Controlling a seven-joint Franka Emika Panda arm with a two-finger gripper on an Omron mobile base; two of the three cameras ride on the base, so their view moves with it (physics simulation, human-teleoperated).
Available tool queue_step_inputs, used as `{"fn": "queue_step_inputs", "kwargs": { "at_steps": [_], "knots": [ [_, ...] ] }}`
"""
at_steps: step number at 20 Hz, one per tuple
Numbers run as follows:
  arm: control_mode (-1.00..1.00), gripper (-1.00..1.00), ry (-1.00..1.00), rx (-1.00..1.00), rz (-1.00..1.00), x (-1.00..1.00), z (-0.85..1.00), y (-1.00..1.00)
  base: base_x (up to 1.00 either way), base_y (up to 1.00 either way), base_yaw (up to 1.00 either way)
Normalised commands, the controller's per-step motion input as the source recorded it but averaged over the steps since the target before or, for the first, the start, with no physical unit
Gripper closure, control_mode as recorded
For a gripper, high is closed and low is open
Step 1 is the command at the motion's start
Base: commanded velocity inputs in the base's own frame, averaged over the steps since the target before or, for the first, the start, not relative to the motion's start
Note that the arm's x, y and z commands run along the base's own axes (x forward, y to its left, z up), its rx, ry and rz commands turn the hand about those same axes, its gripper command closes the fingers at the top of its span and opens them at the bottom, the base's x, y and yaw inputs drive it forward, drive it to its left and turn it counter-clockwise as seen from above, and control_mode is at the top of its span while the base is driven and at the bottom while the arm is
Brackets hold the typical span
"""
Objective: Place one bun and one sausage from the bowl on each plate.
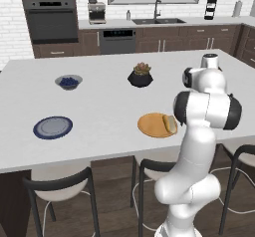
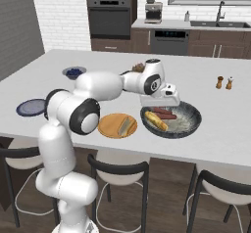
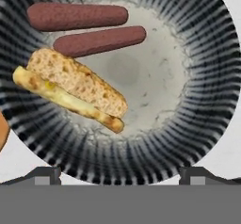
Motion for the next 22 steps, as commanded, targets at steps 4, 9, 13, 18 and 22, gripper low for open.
{"fn": "queue_step_inputs", "kwargs": {
  "at_steps": [4,9,13,18,22],
  "knots": [
    [-1.0,-1.0,0.0,0.09,0.0,0.44,0.0,-0.04,0.0,0.0,0.0],
    [-1.0,-1.0,0.0,0.2,-0.13,0.43,0.0,-0.01,0.0,0.0,0.0],
    [-1.0,-1.0,0.0,0.25,-0.22,0.26,-0.04,0.0,0.0,0.0,0.0],
    [-1.0,-1.0,0.0,0.08,-0.21,0.14,-0.44,-0.01,0.0,0.0,0.0],
    [-1.0,-1.0,0.0,0.0,-0.22,-0.1,-0.43,0.16,0.0,0.0,0.0]
  ]
}}
